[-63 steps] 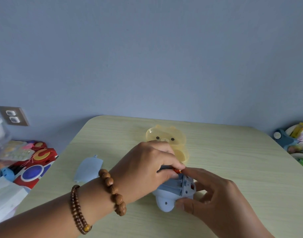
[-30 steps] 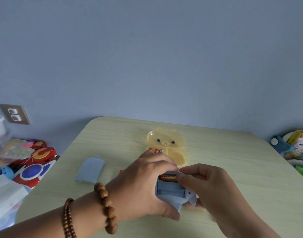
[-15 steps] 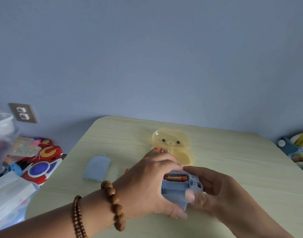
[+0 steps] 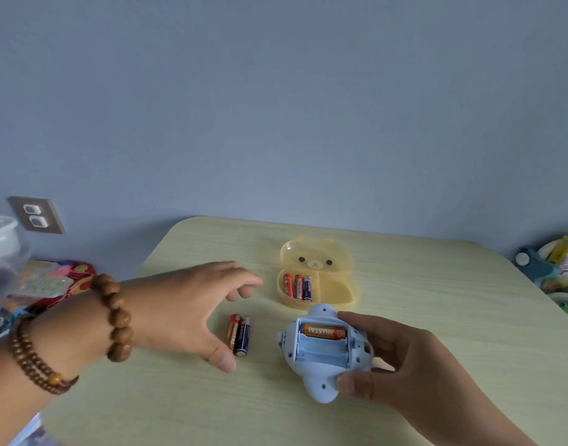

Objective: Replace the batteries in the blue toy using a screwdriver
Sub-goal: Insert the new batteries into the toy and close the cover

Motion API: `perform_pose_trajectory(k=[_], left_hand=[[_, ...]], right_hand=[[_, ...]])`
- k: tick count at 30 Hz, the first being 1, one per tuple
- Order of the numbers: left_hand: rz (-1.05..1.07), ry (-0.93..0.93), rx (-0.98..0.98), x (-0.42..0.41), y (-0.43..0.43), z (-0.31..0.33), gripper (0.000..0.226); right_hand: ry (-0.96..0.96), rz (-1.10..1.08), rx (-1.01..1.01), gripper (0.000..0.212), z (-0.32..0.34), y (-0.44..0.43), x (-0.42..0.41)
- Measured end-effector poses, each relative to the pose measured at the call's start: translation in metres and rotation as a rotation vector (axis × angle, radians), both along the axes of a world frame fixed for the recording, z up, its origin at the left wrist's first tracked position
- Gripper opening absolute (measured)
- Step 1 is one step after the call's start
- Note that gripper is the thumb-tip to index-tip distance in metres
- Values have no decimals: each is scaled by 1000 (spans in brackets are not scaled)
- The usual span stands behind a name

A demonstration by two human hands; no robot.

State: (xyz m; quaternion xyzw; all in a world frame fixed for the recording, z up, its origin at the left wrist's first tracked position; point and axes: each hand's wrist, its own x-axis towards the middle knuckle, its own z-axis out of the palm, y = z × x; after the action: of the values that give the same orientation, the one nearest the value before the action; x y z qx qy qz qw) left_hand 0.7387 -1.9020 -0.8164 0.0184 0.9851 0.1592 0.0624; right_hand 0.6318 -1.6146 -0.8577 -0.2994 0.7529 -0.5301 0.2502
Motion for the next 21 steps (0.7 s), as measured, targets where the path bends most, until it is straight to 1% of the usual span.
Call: perform_pose_trajectory(k=[1,3,6,8,10,13,16,18,19,21], left_hand=[[-25,-47,-58,1,1,-4,101],[-61,-77,-129,1,4,-11,101],[-35,-66,-129,-1,6,-13,95],[-17,-75,-135,-1,3,-11,90],[4,-81,-118,-1,0,-6,86],[39,-101,-133,3,-3,4,70],[53,-63,-148,7,-6,17,44],[68,0,-92,9,-4,26,26],[69,38,-29,10,0,29,21],[35,136,108,7,13,32,18]], right_hand=[[10,2,-6,82,-1,0,0],[33,19,-6,78,0,-1,0],[50,44,-17,65,2,-2,1],[52,43,-24,63,2,-2,0],[60,46,-25,65,3,-2,1],[64,45,-30,65,4,-2,3],[52,53,-39,61,3,-2,3],[51,51,-31,59,3,-1,2],[52,53,-25,60,4,-1,3],[59,56,-12,60,4,-1,3]])
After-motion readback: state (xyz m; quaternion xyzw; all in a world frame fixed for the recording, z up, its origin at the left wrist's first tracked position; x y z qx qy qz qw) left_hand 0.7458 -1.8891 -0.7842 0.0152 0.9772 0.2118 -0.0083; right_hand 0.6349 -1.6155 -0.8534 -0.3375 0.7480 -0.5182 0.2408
